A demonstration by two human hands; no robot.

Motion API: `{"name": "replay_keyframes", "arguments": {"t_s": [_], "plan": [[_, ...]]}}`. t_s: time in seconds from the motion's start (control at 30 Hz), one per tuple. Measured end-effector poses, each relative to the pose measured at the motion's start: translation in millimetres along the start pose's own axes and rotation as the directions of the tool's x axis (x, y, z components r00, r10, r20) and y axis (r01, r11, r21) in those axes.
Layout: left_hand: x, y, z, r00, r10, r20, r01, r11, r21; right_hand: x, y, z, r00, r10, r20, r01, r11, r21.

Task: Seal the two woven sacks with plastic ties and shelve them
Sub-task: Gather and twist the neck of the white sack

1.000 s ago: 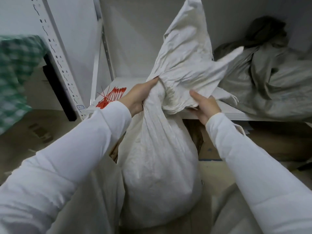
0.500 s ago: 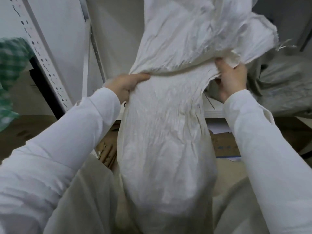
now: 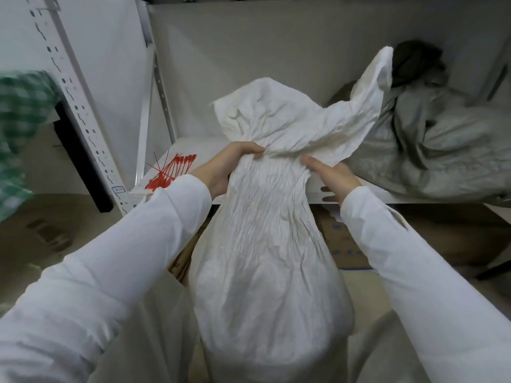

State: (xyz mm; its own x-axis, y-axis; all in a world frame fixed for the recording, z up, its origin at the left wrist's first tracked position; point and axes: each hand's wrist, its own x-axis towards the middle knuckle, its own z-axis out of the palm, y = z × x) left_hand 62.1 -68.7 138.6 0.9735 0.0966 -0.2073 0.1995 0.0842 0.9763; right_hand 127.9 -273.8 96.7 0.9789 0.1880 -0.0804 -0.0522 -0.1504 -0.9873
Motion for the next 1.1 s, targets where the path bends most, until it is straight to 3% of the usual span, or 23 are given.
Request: {"name": "replay_keyframes", "arguments": {"t_s": [0.07,0.13,0.23,0.37,0.5,0.63,0.83,0.9,1.0,1.1], "plan": [[0,0,2,0.999,0.009,-0.041,-0.01,1.0,-0.01,-3,2,0,0.99,0.123,0.063,-0.122,0.992,-0.011],[2,1,1,0.996,0.036,-0.083,-0.04,0.998,-0.046,1,3,3,0.988,0.121,0.093,-0.133,0.983,0.124],[2,6,-9,0.99,0.08,-0.114,-0.094,0.988,-0.126,13,-1,-6,0.987,0.003,-0.161,0.04,0.963,0.268],[-3,13,-30,0.99,-0.009,-0.14,-0.023,0.974,-0.225,25,5,-34,0.944,0.142,-0.298,0.001,0.902,0.432],[-6,16,-22,0.99,-0.097,-0.104,0.083,0.988,-0.133,26,22,-22,0.945,0.18,-0.272,-0.067,0.923,0.378],[-10,31,-2,0.998,-0.04,-0.052,0.042,0.998,0.047,19,19,-6,0.978,0.082,-0.19,-0.01,0.936,0.351],[-17,42,-16,0.979,0.096,-0.179,-0.106,0.993,-0.049,26,4,-16,0.948,0.004,-0.318,0.129,0.909,0.396],[-15,31,-19,0.956,0.122,-0.266,-0.117,0.993,0.036,30,-1,-12,0.944,-0.044,-0.328,0.18,0.899,0.399],[-10,10,-17,0.939,0.178,-0.294,-0.147,0.981,0.125,34,-1,-3,0.964,-0.058,-0.259,0.167,0.891,0.422],[-5,5,-16,0.975,0.138,-0.175,-0.119,0.986,0.114,29,8,7,1.0,-0.021,0.017,0.013,0.919,0.394]]}}
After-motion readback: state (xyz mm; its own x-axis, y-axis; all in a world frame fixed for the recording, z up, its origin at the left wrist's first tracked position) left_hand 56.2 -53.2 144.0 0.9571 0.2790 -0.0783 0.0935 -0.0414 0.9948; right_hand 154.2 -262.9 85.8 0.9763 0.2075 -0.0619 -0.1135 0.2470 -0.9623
